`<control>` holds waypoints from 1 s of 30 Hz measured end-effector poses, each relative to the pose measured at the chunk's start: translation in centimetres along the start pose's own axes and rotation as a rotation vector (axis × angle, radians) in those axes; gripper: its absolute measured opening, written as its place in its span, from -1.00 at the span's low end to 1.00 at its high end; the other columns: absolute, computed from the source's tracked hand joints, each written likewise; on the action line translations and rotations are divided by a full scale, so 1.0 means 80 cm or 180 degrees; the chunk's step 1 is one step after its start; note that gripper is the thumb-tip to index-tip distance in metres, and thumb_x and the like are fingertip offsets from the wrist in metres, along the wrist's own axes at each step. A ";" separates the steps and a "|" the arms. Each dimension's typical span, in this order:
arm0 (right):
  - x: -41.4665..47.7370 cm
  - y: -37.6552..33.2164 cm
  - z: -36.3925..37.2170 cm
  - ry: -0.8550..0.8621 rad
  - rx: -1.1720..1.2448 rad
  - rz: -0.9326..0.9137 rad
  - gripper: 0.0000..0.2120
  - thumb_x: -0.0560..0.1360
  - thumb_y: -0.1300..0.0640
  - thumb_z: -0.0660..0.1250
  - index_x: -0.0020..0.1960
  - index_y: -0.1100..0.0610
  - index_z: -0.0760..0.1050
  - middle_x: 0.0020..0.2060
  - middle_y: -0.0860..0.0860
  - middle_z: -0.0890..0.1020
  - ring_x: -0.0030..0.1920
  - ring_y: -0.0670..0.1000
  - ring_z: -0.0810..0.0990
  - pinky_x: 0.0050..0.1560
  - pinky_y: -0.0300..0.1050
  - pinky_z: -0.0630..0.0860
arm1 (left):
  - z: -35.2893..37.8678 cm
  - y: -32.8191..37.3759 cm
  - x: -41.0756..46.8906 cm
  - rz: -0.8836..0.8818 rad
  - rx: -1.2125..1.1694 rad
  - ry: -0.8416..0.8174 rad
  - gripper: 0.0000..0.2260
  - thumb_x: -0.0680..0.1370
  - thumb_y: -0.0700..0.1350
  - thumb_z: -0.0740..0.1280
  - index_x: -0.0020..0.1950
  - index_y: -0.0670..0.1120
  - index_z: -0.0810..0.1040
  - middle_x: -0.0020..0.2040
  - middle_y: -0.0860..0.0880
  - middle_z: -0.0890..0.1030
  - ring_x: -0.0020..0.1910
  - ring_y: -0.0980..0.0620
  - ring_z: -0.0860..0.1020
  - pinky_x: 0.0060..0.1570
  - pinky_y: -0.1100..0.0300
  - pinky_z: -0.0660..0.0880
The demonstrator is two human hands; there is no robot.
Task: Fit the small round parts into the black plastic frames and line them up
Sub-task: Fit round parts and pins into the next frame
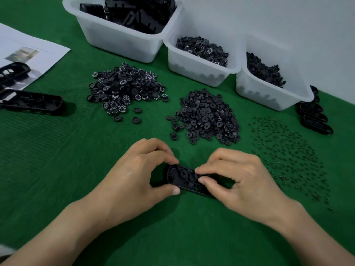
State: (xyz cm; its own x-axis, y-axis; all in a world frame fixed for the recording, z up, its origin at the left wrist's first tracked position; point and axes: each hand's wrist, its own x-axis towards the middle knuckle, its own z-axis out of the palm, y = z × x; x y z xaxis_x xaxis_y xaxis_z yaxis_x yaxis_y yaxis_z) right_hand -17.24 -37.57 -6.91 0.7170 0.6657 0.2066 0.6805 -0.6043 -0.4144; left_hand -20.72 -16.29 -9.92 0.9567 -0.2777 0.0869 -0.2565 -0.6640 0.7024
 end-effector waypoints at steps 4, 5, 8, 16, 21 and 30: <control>0.000 0.000 0.001 0.0012 0.0047 -0.0027 -0.89 0.40 0.13 0.40 -0.09 0.09 0.66 -0.28 -0.04 0.59 -0.30 -0.05 0.55 -0.33 -0.05 0.52 | 0.000 0.000 0.000 -0.0007 0.0007 -0.0021 -0.60 0.30 0.22 0.37 0.07 0.09 0.54 0.05 0.24 0.43 0.07 0.26 0.36 0.11 0.47 0.24; 0.000 -0.001 0.002 0.0003 0.0023 -0.0037 -0.89 0.40 0.14 0.40 -0.09 0.09 0.66 -0.28 -0.03 0.58 -0.30 -0.04 0.55 -0.33 -0.04 0.52 | 0.000 0.000 0.000 -0.0004 0.0013 -0.0012 -0.60 0.30 0.21 0.37 0.07 0.08 0.55 0.05 0.24 0.43 0.07 0.26 0.37 0.11 0.47 0.24; 0.001 -0.001 0.003 0.0001 -0.0136 -0.0115 -0.90 0.40 0.14 0.41 -0.09 0.08 0.66 -0.29 -0.03 0.58 -0.31 -0.02 0.55 -0.34 -0.05 0.51 | 0.001 -0.001 0.001 -0.0003 0.0020 0.0000 -0.59 0.29 0.22 0.36 0.06 0.08 0.55 0.04 0.23 0.44 0.06 0.27 0.37 0.11 0.49 0.23; 0.005 0.003 0.001 -0.0083 -0.0088 -0.0148 -0.90 0.43 0.08 0.39 -0.13 0.07 0.67 -0.30 -0.06 0.58 -0.35 -0.06 0.53 -0.38 -0.10 0.50 | 0.001 -0.001 0.001 0.0010 0.0010 0.0021 -0.62 0.29 0.19 0.38 0.05 0.07 0.56 0.03 0.22 0.45 0.05 0.26 0.37 0.10 0.48 0.23; 0.005 0.003 0.003 -0.0057 0.0084 -0.0065 -0.90 0.43 0.10 0.40 -0.13 0.08 0.68 -0.30 -0.06 0.58 -0.35 -0.09 0.53 -0.37 -0.12 0.50 | 0.000 -0.001 0.000 0.0019 -0.0009 0.0015 -0.61 0.29 0.19 0.37 0.05 0.06 0.56 0.03 0.21 0.46 0.04 0.25 0.37 0.10 0.48 0.24; 0.007 0.001 0.001 -0.0102 -0.0110 -0.0116 -0.88 0.45 0.09 0.37 -0.16 0.09 0.67 -0.32 -0.06 0.58 -0.36 -0.07 0.52 -0.38 -0.11 0.50 | 0.000 -0.001 0.001 0.0013 -0.0008 0.0020 -0.60 0.29 0.19 0.36 0.05 0.06 0.57 0.03 0.23 0.45 0.04 0.25 0.38 0.10 0.47 0.24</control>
State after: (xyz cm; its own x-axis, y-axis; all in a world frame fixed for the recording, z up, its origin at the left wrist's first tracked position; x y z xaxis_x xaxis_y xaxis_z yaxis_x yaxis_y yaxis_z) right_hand -16.76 -37.20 -6.91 0.6868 0.7010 0.1922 0.7113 -0.5938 -0.3760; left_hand -20.64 -16.31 -9.97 0.9565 -0.2760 0.0942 -0.2601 -0.6611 0.7037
